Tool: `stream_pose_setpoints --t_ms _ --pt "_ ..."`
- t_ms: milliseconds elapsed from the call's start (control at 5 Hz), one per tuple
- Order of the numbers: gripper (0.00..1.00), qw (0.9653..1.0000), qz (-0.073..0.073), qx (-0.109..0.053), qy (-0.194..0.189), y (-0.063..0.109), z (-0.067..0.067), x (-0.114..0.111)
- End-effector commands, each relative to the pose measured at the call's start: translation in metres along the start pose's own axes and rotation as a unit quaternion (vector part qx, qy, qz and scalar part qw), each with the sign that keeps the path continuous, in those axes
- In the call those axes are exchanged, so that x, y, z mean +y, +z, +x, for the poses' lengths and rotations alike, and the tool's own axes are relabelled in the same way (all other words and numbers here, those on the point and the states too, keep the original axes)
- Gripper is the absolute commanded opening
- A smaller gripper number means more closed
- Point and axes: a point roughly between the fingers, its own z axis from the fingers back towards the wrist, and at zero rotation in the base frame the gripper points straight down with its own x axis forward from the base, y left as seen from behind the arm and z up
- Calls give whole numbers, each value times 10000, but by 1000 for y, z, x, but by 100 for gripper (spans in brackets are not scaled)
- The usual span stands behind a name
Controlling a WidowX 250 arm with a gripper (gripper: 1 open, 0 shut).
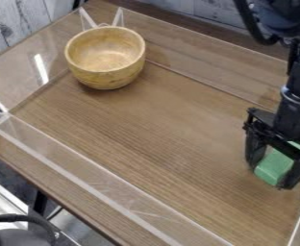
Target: Put the green block in the brown bowl
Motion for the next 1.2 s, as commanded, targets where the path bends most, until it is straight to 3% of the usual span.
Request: stream_pose_setpoints --t_ms 0,400,600,800,1000 --pt "0 9994 -59 -349 -7 20 7 -1" --pt "0 9988 -92 -483 -54 37 3 2" --pt "0 9973 -69 -735 -54 62 -1 4" --pt "0 9937 -7 -1119 57 103 2 18" --pt "0 9900 28 -1349 423 131 15 54"
